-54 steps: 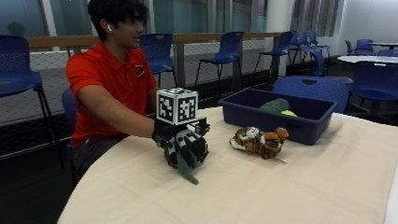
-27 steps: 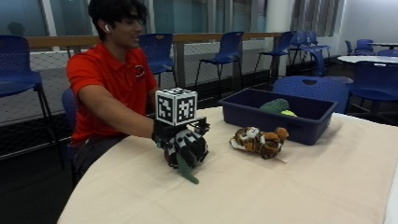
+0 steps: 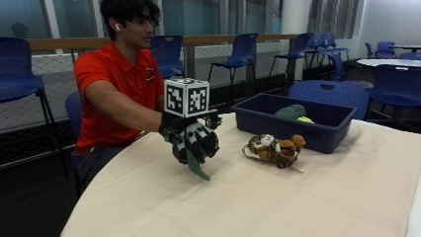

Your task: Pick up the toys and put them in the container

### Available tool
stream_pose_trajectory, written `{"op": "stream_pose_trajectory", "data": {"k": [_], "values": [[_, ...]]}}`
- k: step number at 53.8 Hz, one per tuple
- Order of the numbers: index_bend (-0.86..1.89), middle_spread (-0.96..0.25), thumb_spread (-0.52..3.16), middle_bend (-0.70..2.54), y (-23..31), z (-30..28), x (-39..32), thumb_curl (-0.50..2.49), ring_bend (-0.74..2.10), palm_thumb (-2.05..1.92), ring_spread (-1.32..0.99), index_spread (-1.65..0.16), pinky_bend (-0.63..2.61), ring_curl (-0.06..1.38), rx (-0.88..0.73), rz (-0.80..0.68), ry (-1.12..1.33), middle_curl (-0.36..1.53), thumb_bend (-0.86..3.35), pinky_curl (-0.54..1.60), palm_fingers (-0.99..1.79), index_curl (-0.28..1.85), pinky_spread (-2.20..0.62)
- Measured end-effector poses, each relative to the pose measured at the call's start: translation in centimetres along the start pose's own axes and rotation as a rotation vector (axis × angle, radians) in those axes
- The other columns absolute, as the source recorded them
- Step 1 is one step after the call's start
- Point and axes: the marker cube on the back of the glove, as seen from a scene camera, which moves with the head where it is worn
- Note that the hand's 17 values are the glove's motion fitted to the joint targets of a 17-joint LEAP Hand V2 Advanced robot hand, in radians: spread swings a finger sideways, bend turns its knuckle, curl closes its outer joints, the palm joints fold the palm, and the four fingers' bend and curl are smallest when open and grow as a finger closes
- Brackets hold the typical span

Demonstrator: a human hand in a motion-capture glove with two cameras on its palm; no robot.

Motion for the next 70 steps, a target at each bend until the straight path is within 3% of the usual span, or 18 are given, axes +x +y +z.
{"op": "stream_pose_trajectory", "data": {"k": [14,25,48,56,59,62,64,65,70], "values": [[0.16,-0.51,0.90,0.39,0.3,-6.6,-1.7,0.92,0.72,0.70,-0.54,-0.43,0.99,0.47,0.004,-0.026,-0.062,0.74,0.00,0.37,0.88,0.86,-0.45],[0.17,-0.52,0.86,0.38,0.5,-11.6,-6.9,0.97,0.71,0.70,-0.55,-0.44,0.98,0.48,0.005,-0.107,-0.122,0.79,-0.01,0.37,0.89,0.91,-0.46],[0.17,-0.54,0.82,0.34,-1.8,-21.3,-25.1,1.05,0.69,0.67,-0.55,-0.46,0.95,0.51,0.034,-0.325,-0.229,0.86,-0.01,0.37,0.89,0.98,-0.46],[0.17,-0.55,0.82,0.33,-4.3,-21.2,-31.4,1.07,0.67,0.66,-0.55,-0.47,0.95,0.51,0.069,-0.314,-0.241,0.88,-0.01,0.38,0.88,1.00,-0.45],[0.17,-0.55,0.82,0.32,-4.8,-20.2,-32.8,1.07,0.66,0.64,-0.55,-0.47,0.96,0.51,0.120,-0.392,-0.210,0.89,-0.02,0.38,0.87,1.01,-0.45],[0.16,-0.55,0.84,0.27,-4.5,-19.7,-34.3,1.06,0.63,0.61,-0.53,-0.47,0.99,0.51,0.100,-0.435,-0.296,0.88,-0.02,0.39,0.79,1.02,-0.45],[0.09,-0.52,0.92,0.20,-4.4,-19.3,-35.0,1.03,0.55,0.55,-0.46,-0.47,1.05,0.50,0.038,-0.419,-0.344,0.85,-0.04,0.41,0.54,1.00,-0.41],[0.15,-0.49,0.98,0.12,-4.4,-18.9,-35.1,0.98,0.44,0.48,-0.41,-0.47,1.07,0.48,0.010,-0.419,-0.344,0.83,-0.07,0.43,0.28,0.99,-0.35],[0.05,-0.33,1.09,0.02,-4.5,-17.9,-34.2,0.82,0.29,0.24,-0.24,-0.46,1.30,0.46,-0.040,-0.457,-0.380,0.72,-0.11,0.49,-0.15,0.88,-0.20]]}}
